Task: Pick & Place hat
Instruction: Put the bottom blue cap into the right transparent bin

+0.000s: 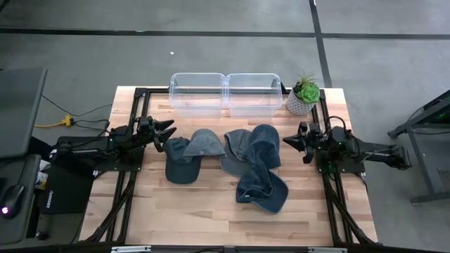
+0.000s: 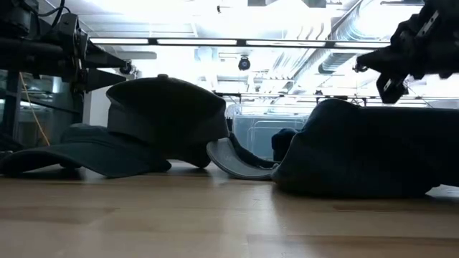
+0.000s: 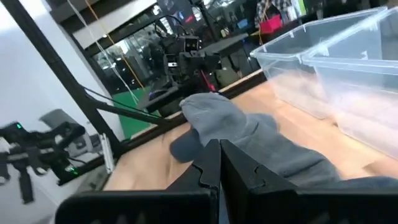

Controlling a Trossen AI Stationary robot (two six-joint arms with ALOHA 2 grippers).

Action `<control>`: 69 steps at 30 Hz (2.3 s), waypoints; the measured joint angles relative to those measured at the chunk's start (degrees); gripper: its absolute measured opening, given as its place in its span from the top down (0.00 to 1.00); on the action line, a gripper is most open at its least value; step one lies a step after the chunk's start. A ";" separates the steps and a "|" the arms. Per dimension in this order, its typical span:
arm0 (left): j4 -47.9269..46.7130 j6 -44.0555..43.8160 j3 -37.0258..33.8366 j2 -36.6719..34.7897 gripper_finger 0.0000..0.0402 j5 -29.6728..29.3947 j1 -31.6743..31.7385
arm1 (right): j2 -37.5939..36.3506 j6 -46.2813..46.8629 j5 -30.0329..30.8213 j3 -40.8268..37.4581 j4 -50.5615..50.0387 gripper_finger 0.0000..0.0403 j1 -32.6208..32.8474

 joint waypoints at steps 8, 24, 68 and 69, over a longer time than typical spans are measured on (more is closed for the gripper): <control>0.00 0.00 -0.01 0.00 0.52 -0.01 -0.01 | 9.29 -3.05 3.72 17.67 -26.25 1.00 0.02; 0.01 0.00 -0.01 0.00 0.52 0.00 0.00 | 42.52 18.31 -15.51 29.40 -34.26 0.68 0.85; 0.00 0.00 0.00 0.00 0.52 0.01 0.00 | 79.14 27.15 -20.53 29.44 -13.02 0.09 5.99; 0.00 0.00 0.00 0.00 0.52 0.02 0.00 | 79.26 26.69 -20.55 29.44 -12.97 0.09 6.03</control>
